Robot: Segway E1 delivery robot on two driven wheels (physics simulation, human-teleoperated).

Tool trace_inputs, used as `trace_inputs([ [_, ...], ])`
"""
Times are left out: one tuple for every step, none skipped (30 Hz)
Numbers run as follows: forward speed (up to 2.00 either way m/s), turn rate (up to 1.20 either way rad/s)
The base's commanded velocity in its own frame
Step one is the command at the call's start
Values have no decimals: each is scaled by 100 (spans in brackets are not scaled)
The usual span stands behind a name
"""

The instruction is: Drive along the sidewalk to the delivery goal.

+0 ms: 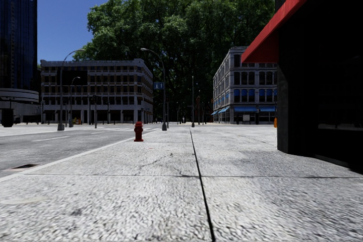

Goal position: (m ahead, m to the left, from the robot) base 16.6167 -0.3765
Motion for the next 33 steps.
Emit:
trace_inputs([
  [200,0],
  [200,0],
  [200,0],
  [200,0],
  [200,0],
  [200,0],
  [200,0],
  [200,0],
  [200,0],
  [200,0],
  [200,0],
  [200,0],
  [200,0],
  [200,0],
  [200,0],
  [200,0],
  [200,0],
  [200,0],
  [200,0],
  [200,0],
  [200,0],
  [200,0],
  [200,0],
  [200,0],
  [200,0],
  [200,0],
  [200,0],
  [200,0],
  [200,0],
  [200,0],
  [200,0],
  [200,0],
  [200,0],
])
